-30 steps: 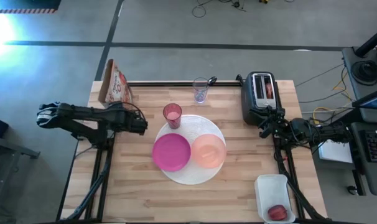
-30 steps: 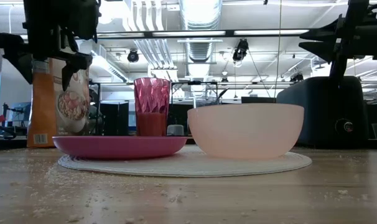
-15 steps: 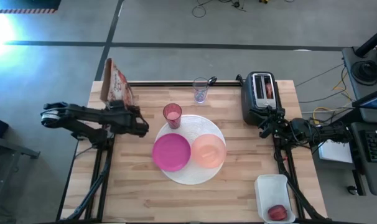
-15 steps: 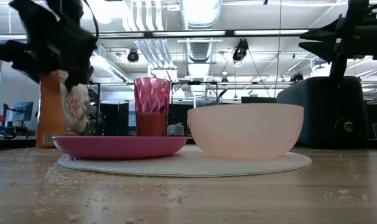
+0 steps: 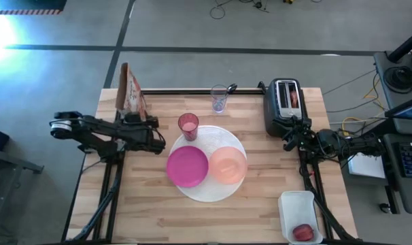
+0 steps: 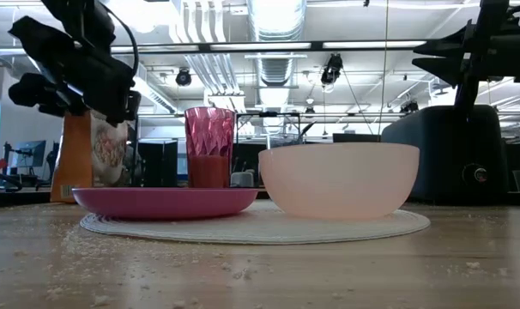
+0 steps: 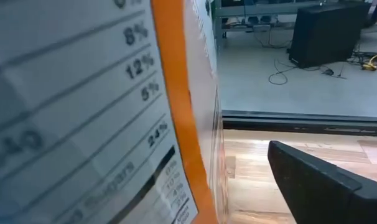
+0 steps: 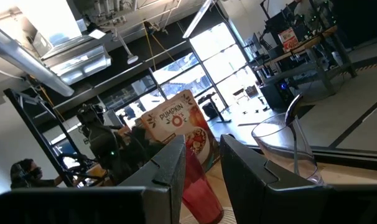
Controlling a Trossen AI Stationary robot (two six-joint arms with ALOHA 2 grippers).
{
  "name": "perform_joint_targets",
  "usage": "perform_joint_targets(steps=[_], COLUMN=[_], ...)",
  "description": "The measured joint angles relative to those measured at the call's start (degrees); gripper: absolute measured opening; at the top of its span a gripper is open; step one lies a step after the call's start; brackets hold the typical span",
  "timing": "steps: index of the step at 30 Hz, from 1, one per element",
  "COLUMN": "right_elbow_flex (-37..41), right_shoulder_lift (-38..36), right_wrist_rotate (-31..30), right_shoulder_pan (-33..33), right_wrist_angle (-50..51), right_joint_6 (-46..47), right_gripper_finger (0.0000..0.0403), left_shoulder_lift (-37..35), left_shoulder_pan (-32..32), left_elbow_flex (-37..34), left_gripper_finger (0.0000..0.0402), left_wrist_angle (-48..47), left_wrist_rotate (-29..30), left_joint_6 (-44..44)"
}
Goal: Arrange a breakfast setting
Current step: Pour the cereal into the orange bowl
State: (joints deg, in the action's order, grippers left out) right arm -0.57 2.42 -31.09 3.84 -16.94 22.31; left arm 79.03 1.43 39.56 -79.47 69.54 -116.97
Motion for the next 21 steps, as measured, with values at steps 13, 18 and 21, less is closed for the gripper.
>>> perform_joint_targets(steps=[13,18,21], right_elbow_flex=[-0.01,0.01,-0.01], right_shoulder_lift=[0.00,0.00,0.00], right_wrist_rotate=[0.00,0.00,0.00], right_shoulder_pan=[0.01,0.01,0.02], right_wrist_angle=[0.00,0.01,-0.01], right_joint_6=[0.00,0.01,0.01], right_gripper_finger=[0.0091,0.0091,0.0091], left_shoulder_lift=[-0.90,-0.90,-0.90], left_shoulder_pan=[2.39,2.46,2.38], left_elbow_flex=[0.10,0.10,0.10], left_gripper_finger=[0.0133,0.0047,0.0009], left_wrist_angle=[-0.80,-0.71,-0.85], left_wrist_rotate=[0.02,0.04,0.01], left_joint_6=[1.14,1.18,2.65])
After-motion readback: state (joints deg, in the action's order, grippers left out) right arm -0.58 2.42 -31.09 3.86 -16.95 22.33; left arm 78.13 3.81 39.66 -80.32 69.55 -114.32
